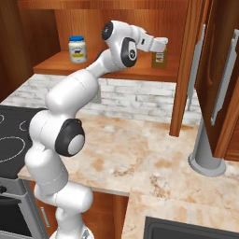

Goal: Collect the turmeric, mayonnaise, and shaker from the cabinet and place them next to the stove.

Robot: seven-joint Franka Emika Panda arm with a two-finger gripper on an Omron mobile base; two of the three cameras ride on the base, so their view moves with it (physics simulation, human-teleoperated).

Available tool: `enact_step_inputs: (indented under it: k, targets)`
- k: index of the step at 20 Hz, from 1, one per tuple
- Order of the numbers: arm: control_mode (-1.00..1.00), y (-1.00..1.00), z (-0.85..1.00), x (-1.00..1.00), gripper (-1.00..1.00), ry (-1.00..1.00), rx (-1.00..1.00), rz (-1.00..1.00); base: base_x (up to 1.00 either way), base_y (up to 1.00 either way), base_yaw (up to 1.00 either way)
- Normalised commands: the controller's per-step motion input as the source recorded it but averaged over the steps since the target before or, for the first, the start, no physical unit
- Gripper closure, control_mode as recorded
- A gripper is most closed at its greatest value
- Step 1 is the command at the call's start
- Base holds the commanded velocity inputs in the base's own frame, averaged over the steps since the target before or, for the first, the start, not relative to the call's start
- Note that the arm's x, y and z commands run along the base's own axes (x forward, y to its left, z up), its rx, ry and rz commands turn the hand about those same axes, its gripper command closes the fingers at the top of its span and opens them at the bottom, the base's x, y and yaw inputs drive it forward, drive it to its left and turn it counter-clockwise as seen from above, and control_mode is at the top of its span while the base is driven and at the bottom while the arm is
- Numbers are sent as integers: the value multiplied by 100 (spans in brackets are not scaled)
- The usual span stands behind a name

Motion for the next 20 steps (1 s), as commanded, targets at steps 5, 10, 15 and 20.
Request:
enact_step_inputs:
  k: [5, 10, 15, 20]
  targets:
    - [-100, -1, 0, 11, -100, 0, 0, 0, 0, 0, 0]
    - [-100, -1, 0, 15, -100, 0, 0, 0, 0, 0, 0]
    - [-100, -16, 0, 15, -100, 0, 0, 0, 0, 0, 0]
    - [-100, -22, 0, 11, -100, 0, 0, 0, 0, 0, 0]
